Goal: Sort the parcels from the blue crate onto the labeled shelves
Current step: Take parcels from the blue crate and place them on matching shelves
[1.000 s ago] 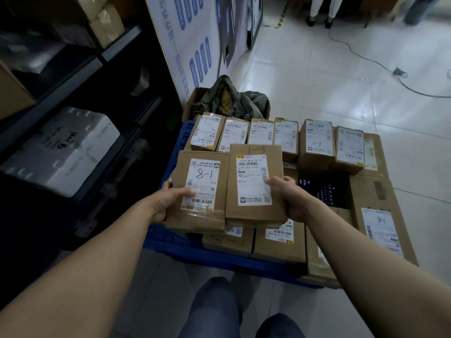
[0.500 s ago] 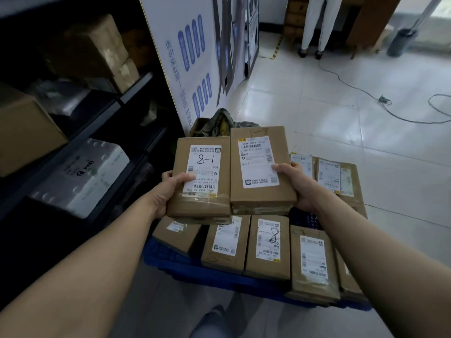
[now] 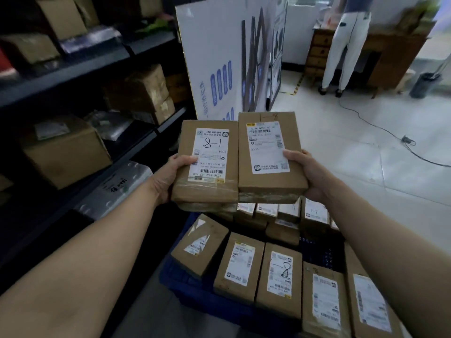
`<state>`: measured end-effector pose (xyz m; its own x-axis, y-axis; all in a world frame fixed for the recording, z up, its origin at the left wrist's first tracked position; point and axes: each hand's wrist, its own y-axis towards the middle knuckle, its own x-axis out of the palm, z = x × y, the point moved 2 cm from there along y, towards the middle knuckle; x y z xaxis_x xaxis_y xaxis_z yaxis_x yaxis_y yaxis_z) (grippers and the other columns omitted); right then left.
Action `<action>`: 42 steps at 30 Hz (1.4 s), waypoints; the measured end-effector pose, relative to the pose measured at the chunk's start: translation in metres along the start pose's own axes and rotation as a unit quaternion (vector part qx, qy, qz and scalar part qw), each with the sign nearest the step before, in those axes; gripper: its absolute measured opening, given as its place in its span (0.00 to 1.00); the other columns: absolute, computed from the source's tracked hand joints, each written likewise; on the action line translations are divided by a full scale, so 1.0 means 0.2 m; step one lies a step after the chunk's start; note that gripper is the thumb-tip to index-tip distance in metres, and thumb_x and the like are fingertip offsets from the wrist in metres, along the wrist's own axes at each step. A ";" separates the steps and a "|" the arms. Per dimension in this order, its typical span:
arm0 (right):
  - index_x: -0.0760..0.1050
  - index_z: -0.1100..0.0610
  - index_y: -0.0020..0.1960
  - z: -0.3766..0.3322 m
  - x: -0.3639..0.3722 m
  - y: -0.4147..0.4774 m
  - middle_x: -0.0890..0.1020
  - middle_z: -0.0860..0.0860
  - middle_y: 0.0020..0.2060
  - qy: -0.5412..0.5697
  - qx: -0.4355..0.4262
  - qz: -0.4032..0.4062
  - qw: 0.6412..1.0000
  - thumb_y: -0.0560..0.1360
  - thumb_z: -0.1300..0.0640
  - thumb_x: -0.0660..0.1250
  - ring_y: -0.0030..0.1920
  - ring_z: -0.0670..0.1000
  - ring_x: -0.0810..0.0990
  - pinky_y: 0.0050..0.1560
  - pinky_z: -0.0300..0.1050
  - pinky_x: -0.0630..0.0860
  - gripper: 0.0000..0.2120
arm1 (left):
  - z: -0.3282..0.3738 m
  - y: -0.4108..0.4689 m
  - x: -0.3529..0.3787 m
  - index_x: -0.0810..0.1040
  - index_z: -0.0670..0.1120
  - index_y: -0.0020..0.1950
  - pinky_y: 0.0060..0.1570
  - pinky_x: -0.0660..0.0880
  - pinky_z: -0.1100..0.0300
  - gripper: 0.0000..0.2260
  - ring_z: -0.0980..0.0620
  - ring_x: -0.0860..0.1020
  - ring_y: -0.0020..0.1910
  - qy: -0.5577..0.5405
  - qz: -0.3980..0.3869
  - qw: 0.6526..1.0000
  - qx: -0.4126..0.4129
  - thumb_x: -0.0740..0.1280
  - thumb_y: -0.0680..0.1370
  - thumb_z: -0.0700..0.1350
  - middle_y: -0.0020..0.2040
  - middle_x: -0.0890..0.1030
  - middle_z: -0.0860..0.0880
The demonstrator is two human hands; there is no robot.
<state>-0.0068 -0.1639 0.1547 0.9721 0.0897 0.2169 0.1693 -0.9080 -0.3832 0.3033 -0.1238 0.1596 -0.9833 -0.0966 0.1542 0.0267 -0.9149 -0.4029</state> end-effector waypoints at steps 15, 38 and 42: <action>0.62 0.52 0.68 -0.09 0.40 -0.01 0.81 0.61 0.55 -0.078 0.032 -0.206 0.975 0.68 0.56 0.75 0.48 0.60 0.84 0.41 0.56 0.82 0.34 | -0.21 -0.77 -0.15 0.63 0.51 0.64 0.32 0.78 0.59 0.39 0.51 0.83 0.41 -0.095 0.279 0.953 0.073 0.78 0.59 0.49 0.53 0.80 0.45; 0.59 0.45 0.68 1.02 2.41 -1.48 0.80 0.52 0.53 -0.283 0.044 -0.579 0.763 0.67 0.50 0.75 0.51 0.56 0.80 0.40 0.51 0.78 0.36 | -1.09 -3.18 -0.85 0.64 0.51 0.65 0.35 0.78 0.58 0.39 0.52 0.81 0.44 -0.220 0.705 0.663 0.125 0.77 0.58 0.55 0.51 0.80 0.48; 0.58 0.44 0.68 1.28 2.64 -1.89 0.79 0.53 0.54 -0.317 0.071 -0.648 0.688 0.66 0.49 0.76 0.52 0.57 0.80 0.42 0.52 0.78 0.37 | -1.27 -3.56 -0.76 0.64 0.51 0.63 0.53 0.78 0.47 0.40 0.46 0.81 0.51 -0.249 0.760 0.586 0.132 0.78 0.56 0.54 0.53 0.81 0.46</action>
<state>0.4844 0.3310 0.1843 -0.1436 0.9888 0.0404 0.9319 0.1489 -0.3307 0.3890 0.6420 0.1938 0.3850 -0.9204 0.0685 0.8946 0.3539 -0.2729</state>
